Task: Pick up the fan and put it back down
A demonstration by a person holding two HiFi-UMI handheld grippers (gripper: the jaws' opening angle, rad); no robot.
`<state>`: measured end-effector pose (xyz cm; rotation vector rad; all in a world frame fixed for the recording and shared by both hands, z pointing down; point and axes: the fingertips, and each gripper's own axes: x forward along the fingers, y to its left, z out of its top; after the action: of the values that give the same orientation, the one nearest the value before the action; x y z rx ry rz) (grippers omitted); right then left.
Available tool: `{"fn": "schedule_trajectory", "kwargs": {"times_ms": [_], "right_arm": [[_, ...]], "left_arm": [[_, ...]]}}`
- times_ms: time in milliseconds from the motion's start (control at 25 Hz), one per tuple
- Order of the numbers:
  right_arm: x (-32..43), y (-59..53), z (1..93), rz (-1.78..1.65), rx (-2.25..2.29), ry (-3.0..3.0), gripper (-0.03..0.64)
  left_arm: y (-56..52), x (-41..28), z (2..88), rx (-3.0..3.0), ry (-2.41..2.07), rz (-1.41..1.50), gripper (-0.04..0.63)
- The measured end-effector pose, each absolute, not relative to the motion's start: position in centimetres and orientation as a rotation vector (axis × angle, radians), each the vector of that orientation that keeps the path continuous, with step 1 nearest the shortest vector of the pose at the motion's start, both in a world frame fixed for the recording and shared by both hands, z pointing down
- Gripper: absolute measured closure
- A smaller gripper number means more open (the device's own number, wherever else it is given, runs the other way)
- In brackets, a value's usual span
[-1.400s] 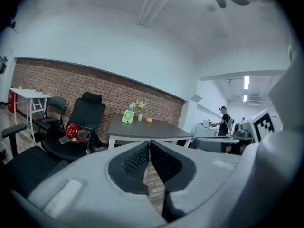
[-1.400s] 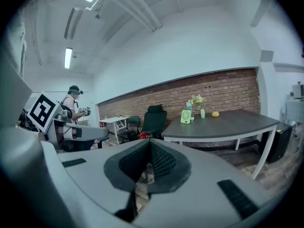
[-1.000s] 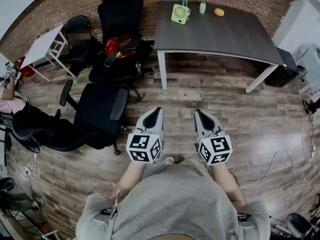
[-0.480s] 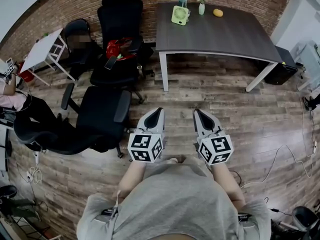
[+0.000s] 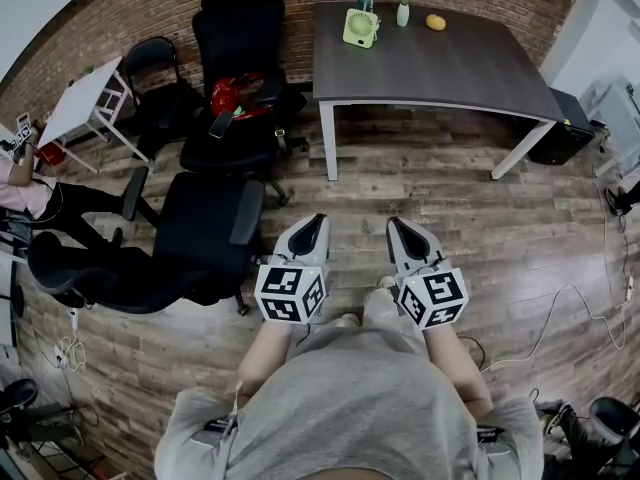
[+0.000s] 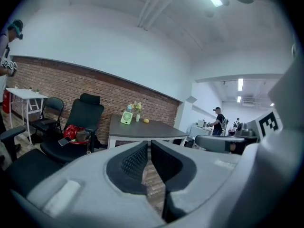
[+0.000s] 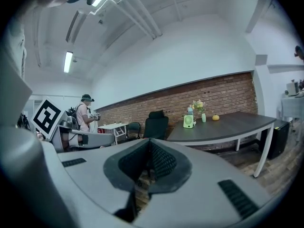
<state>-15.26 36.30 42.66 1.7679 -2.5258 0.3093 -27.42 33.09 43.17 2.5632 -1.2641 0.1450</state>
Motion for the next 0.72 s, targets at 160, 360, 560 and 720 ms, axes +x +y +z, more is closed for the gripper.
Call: {"fn": "schedule_trajectory", "kwargs": {"times_ms": [160, 360, 560, 720], "right_arm": [[-15.1, 36.0, 42.9, 0.322, 1.762, -2.530, 0.604], [-14.4, 34.7, 43.5, 0.344, 1.748, -2.539, 0.557], [-13.0, 31.9, 43.9, 0.349, 1.727, -2.560, 0.507], [-11.5, 29.0, 44.2, 0.345, 1.716, -2.567, 0.473]], "left_arm": [[32.6, -27.2, 43.2, 2.568, -1.249, 0.142, 0.569], [31.3, -26.6, 43.8, 2.560, -1.252, 0.153, 0.556], [29.0, -25.2, 44.4, 2.558, -1.250, 0.163, 0.508], [26.4, -23.7, 44.8, 2.559, -1.253, 0.166, 0.486]]}}
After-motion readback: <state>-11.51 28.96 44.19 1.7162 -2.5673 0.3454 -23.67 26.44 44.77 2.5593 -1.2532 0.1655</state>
